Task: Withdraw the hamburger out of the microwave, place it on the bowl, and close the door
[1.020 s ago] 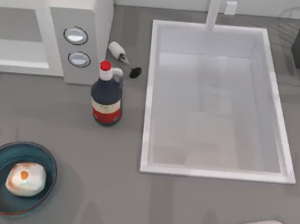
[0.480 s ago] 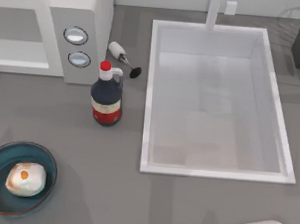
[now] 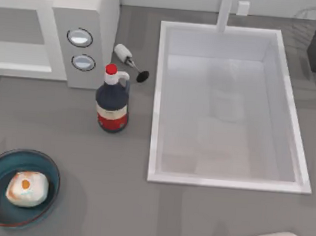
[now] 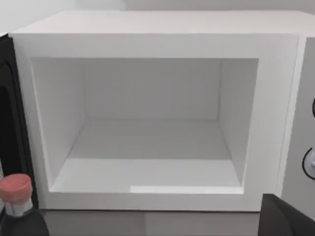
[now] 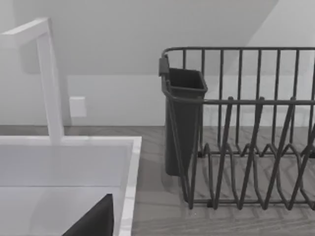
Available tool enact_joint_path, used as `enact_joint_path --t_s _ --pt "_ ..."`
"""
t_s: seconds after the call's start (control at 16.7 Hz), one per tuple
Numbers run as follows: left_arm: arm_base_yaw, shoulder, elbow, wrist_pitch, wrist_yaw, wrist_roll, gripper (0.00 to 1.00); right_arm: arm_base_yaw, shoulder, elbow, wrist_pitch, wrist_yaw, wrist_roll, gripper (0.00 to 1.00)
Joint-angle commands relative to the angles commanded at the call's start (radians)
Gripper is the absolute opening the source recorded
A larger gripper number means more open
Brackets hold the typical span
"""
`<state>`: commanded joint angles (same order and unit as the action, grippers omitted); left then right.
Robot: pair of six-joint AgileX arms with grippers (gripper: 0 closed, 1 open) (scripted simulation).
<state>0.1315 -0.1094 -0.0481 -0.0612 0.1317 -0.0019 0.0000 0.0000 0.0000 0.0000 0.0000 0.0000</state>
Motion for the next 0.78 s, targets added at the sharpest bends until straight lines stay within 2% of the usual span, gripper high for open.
enact_joint_path --t_s 0.12,0.42,0.6,0.78 --pt "0.031 -0.026 -0.011 -0.014 0.031 0.0 0.0 0.0 0.0 0.0 0.0 0.0 0.0 1.0" --pt "0.014 -0.029 0.005 -0.014 0.013 0.001 0.0 0.0 0.0 0.0 0.0 0.0 0.0 1.0" --pt "-0.09 -0.033 -0.002 -0.008 -0.09 0.003 0.0 0.0 0.0 0.0 0.0 0.0 0.0 1.0" --pt "-0.26 -0.018 -0.004 0.009 -0.26 0.006 0.0 0.0 0.0 0.0 0.0 0.0 0.0 1.0"
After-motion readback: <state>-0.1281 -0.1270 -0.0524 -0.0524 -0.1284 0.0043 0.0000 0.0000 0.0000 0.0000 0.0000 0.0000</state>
